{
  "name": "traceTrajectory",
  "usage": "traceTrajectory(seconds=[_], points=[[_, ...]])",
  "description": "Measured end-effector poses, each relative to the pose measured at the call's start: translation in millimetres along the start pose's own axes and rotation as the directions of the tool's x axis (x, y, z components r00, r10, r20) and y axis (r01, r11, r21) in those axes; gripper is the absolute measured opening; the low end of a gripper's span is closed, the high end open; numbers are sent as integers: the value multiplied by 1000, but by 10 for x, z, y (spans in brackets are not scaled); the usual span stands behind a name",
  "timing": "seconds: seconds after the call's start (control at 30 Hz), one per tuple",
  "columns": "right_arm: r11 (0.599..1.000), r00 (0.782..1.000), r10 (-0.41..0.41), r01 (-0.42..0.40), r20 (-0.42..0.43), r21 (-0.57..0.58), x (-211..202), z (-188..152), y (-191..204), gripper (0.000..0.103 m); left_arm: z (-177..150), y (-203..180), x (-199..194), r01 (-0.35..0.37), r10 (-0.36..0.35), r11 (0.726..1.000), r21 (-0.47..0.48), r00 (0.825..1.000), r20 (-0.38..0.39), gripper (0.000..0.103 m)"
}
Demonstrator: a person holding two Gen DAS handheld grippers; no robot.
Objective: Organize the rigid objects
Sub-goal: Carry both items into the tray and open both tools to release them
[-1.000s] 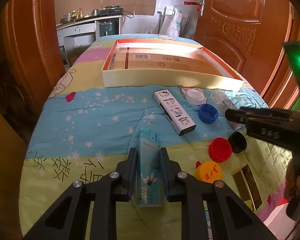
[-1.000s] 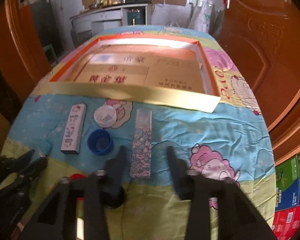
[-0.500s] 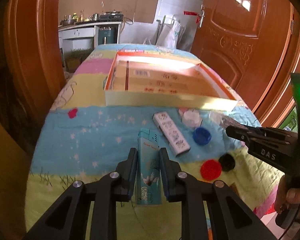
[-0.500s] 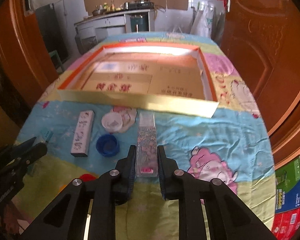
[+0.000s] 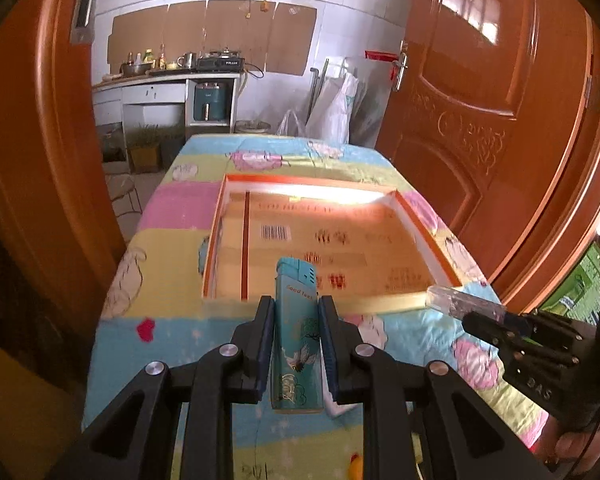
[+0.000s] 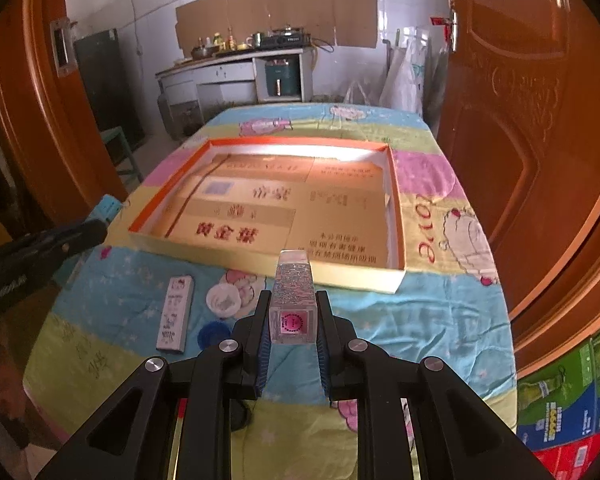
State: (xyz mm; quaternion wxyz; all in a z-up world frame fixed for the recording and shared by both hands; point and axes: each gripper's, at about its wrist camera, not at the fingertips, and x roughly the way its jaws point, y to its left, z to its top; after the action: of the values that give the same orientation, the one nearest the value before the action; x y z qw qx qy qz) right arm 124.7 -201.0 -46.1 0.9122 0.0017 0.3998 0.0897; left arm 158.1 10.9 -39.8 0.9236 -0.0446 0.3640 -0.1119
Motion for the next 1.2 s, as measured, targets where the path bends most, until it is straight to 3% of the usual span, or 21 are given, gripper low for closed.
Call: traceTrajectory(seconds=[0.37,0.63,0.87,1.2], points=[[999,995,13,-9,94,-43,-16,572,-62,20,575,4,396,18,-18,1000,4,1000,-24,23],[999,993,26,-21,114,-48,394,1069,-177,20,1003,80,1013,6,-6,1000,0,995,-96,22],[999,996,33,-30,83,-28,830,1276,-280,20,1189,187,1465,-12,8,1000,-25,990,-141,22],[1000,1000,29,-29,7,0,1409,1344,-368,20,1213,221,1940,-15,5,999,-47,979,-204,22]])
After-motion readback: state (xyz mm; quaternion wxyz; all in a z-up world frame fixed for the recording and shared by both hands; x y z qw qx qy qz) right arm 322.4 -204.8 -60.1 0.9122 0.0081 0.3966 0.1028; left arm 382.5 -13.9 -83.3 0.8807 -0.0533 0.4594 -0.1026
